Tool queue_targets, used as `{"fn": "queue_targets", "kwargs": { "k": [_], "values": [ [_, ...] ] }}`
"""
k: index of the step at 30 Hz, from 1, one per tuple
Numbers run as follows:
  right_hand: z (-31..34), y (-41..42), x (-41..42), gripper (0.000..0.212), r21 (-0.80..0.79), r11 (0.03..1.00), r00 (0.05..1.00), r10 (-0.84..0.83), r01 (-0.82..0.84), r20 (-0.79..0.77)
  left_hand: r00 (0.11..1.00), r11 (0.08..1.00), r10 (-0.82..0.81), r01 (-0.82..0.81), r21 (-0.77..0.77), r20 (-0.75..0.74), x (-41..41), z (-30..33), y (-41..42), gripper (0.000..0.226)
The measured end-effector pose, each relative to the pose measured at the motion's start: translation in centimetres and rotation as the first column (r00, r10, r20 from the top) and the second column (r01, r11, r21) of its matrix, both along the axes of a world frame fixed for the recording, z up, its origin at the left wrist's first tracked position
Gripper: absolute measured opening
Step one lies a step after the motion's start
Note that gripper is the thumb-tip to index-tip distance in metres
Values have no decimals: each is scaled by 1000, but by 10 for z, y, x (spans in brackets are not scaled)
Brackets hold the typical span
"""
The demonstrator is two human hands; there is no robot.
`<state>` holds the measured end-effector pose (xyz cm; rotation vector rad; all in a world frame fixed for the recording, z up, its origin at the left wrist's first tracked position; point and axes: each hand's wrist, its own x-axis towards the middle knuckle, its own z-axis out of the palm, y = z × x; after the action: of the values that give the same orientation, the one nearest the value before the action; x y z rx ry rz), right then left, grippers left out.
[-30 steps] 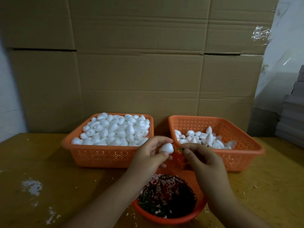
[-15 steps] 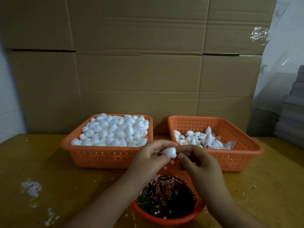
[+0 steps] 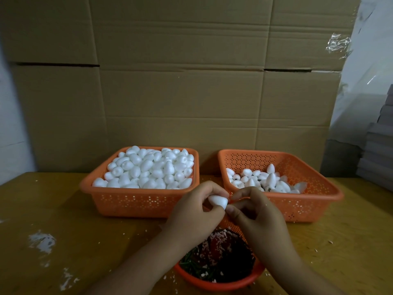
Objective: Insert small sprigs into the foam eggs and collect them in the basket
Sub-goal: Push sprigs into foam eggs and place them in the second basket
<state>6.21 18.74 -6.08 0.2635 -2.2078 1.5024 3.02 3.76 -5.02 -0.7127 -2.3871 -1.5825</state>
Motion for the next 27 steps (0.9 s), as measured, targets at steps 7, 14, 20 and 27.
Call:
{"fn": "queue_targets", "kwargs": {
  "k": [7, 14, 20, 27],
  "values": [
    [-2, 0, -2, 14, 21, 1000, 1000, 14, -14, 4, 995, 997, -18, 10, 76, 102, -2, 1, 2, 22],
    [-4, 2, -5, 14, 18, 998, 998, -56, 56, -25, 978, 972, -39, -10, 236, 203, -3, 4, 0, 28],
    [-6, 3, -7, 12, 10, 998, 997, -57, 58, -42, 973, 973, -67, 15, 231, 220, -4, 3, 1, 24],
    [-6, 3, -7, 11, -44, 996, 995, -77, 74, -66, 968, 968, -107, 50, 245, 226, -5, 3, 1, 13]
  ]
}}
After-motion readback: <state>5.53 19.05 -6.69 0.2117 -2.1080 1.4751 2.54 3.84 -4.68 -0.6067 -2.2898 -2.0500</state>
